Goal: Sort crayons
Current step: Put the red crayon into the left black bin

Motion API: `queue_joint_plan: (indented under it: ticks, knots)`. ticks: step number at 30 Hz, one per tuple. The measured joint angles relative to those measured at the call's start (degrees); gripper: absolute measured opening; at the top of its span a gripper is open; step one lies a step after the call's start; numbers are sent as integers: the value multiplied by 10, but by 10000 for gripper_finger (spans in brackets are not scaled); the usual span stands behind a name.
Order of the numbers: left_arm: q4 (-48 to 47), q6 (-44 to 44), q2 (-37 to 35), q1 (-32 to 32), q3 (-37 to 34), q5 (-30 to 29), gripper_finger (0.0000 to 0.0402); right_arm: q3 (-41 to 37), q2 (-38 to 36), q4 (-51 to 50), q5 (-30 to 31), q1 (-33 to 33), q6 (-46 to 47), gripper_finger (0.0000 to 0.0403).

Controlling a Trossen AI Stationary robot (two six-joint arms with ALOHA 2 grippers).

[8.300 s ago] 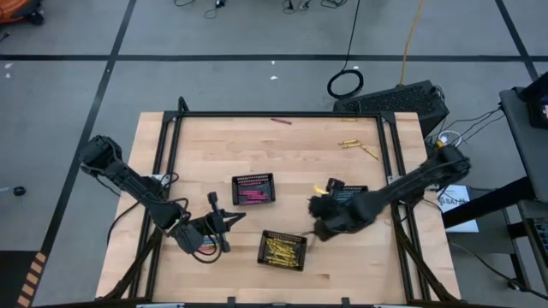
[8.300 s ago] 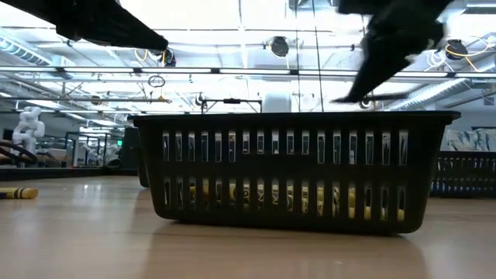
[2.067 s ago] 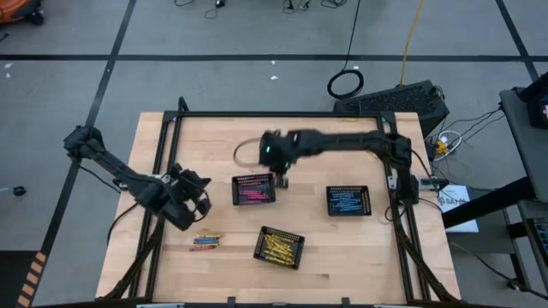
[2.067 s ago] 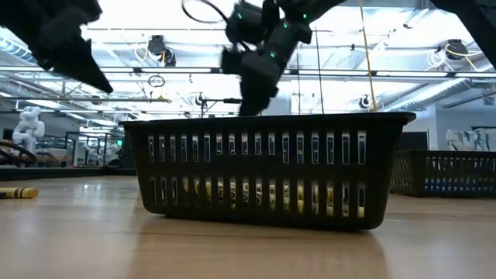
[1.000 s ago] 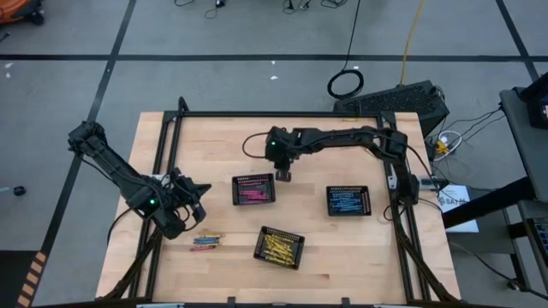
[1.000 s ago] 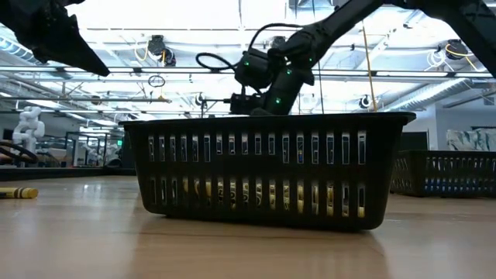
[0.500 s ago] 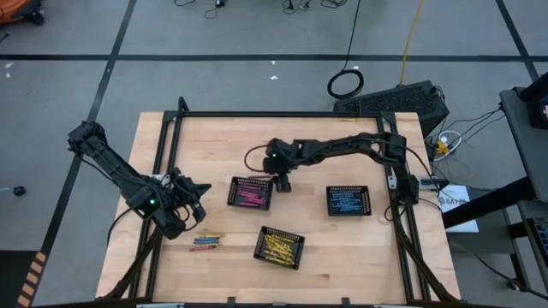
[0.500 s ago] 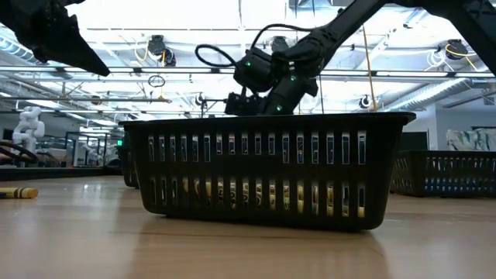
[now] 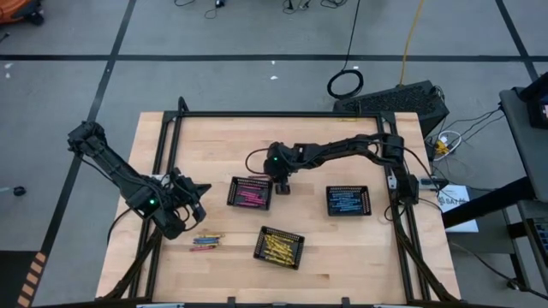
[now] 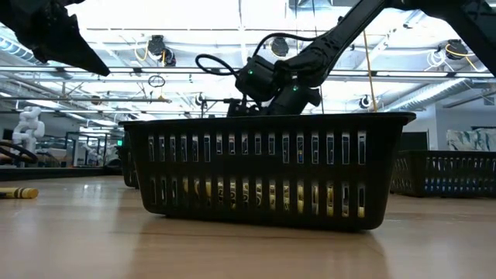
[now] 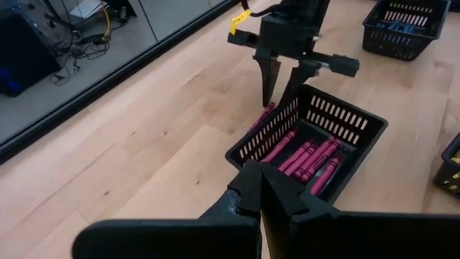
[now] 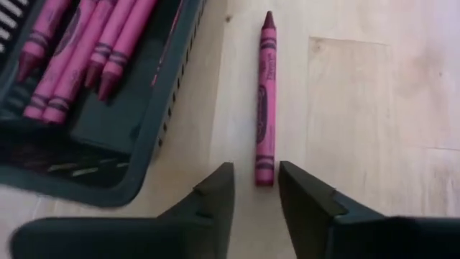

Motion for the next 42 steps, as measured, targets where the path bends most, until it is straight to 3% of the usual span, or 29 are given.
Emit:
queue_joint_plan:
  ticks: [5,9,14,19,23,28,36,42]
  knots:
    - [1,0,0,0,0,0,3,1,5,-17,26,0,19,13]
    - [1,0,0,0,0,0,3,1,-9,-53,95,4,43,7]
    - [1,0,0,0,0,0,3,-5,-54,-84,137,6,106,2]
    - [2,0,0,0,0,0,3,-2,-116,-85,210,46,163,1]
    - [2,0,0,0,0,0,3,-3,-143,-54,199,89,209,1]
    - [5,1,0,0,0,-3,3,-1,-132,15,111,144,284,1]
    - [12,2,0,0,0,-8,3,23,-51,17,113,152,320,3]
    - [13,1,0,0,0,-8,3,54,-42,7,112,146,286,50]
